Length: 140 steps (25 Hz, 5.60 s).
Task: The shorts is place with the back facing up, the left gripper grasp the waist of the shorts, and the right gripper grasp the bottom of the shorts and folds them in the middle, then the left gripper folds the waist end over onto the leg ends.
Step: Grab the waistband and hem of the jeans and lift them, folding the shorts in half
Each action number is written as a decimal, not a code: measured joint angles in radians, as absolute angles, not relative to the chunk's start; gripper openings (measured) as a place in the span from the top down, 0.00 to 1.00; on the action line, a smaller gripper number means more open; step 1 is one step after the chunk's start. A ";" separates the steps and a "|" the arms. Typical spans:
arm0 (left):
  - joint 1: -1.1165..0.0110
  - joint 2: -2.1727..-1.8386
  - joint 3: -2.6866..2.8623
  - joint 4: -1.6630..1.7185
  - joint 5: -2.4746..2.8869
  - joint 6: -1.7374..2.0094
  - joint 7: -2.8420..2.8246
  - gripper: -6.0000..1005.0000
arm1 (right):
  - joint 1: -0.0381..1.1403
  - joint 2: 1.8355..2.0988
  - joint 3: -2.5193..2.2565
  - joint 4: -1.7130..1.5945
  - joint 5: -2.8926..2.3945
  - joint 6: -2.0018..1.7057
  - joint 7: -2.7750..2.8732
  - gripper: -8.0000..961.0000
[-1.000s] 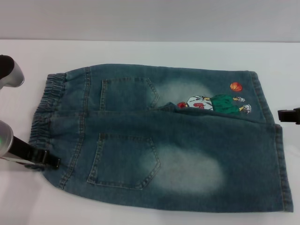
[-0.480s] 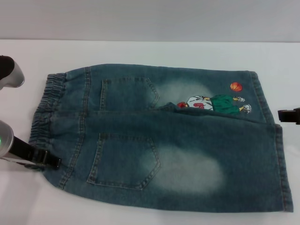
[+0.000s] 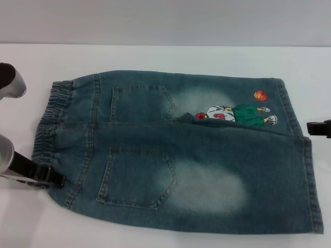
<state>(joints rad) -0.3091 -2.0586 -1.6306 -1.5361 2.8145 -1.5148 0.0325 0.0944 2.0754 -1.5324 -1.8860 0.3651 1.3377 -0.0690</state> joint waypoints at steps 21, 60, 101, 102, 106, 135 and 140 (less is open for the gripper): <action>-0.328 -2.059 -1.607 -1.497 2.810 -1.481 0.043 0.28 | 0.093 2.075 -1.532 -1.888 0.365 1.338 -0.072 0.33; -0.274 -2.057 -1.608 -1.591 2.841 -1.430 0.001 0.93 | 0.092 2.077 -1.529 -1.885 0.376 1.327 -0.079 0.33; -0.281 -2.061 -1.604 -1.527 2.843 -1.425 0.026 0.14 | 0.081 2.077 -1.537 -1.895 0.374 1.346 -0.080 0.33; -0.281 -2.061 -1.602 -1.526 2.841 -1.425 0.026 0.14 | 0.081 2.077 -1.537 -1.897 0.374 1.346 -0.080 0.33; -0.283 -2.062 -1.593 -1.525 2.832 -1.422 0.026 0.15 | 0.081 2.077 -1.537 -1.902 0.372 1.347 -0.080 0.33; -0.271 -2.059 -1.600 -1.589 2.825 -1.468 0.020 0.51 | 0.081 2.079 -1.536 -1.917 0.374 1.356 -0.081 0.33; -0.258 -2.059 -1.600 -1.651 2.825 -1.482 0.018 0.54 | 0.081 2.079 -1.536 -1.918 0.374 1.356 -0.081 0.33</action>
